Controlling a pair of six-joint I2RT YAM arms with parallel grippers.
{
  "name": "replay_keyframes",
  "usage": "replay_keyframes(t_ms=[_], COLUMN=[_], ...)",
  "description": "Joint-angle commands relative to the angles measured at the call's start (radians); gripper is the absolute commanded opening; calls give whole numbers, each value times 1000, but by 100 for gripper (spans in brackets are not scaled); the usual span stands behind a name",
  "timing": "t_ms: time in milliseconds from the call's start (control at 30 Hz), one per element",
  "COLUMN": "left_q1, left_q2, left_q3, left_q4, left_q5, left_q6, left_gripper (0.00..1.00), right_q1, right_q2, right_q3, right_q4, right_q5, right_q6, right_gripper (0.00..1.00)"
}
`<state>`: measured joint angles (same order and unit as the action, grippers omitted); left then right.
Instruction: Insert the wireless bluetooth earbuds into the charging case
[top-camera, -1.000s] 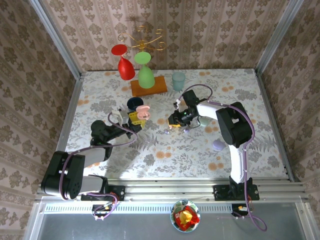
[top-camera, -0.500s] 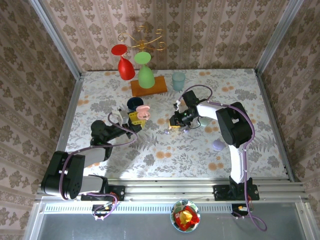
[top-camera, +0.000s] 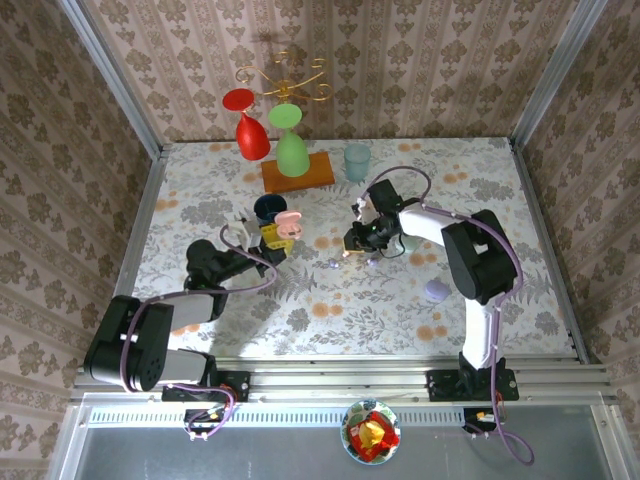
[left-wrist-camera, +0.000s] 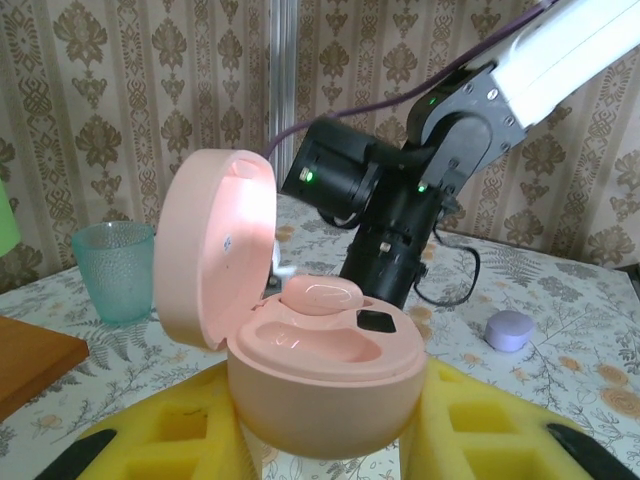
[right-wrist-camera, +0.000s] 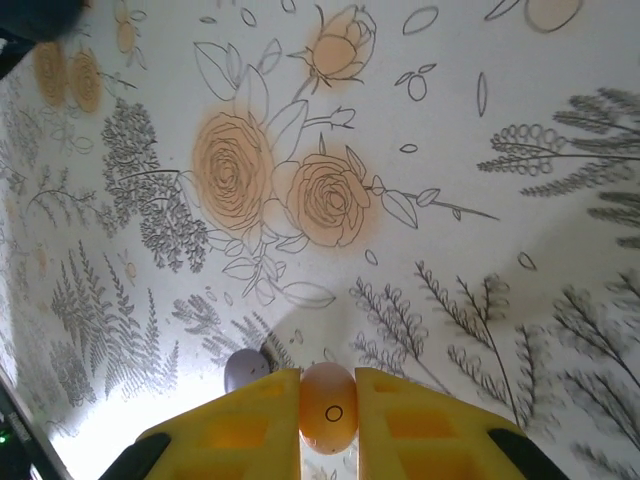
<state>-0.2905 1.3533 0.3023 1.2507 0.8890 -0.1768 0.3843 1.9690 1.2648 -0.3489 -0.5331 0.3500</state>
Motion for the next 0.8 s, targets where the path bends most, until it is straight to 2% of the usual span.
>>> replay_keyframes(t_ms=[0,500,767], left_q1=[-22,-142,-159], left_q2=[13,22,56], left_q3=[31,34,46], left_q4=[33,33,31], left_q5=[-20,-289,-388], left_q6=[36,174,243], left_gripper=[25,26,25], right_q1=[-4,2,64], right_q2=[-84,-374,-492], right_q3=[-18,-59,-9], right_q4=[-35,-104,-149], right_q5=[82,156,170], right_q6=[-8,-39,-56], right_gripper=[19,19,19])
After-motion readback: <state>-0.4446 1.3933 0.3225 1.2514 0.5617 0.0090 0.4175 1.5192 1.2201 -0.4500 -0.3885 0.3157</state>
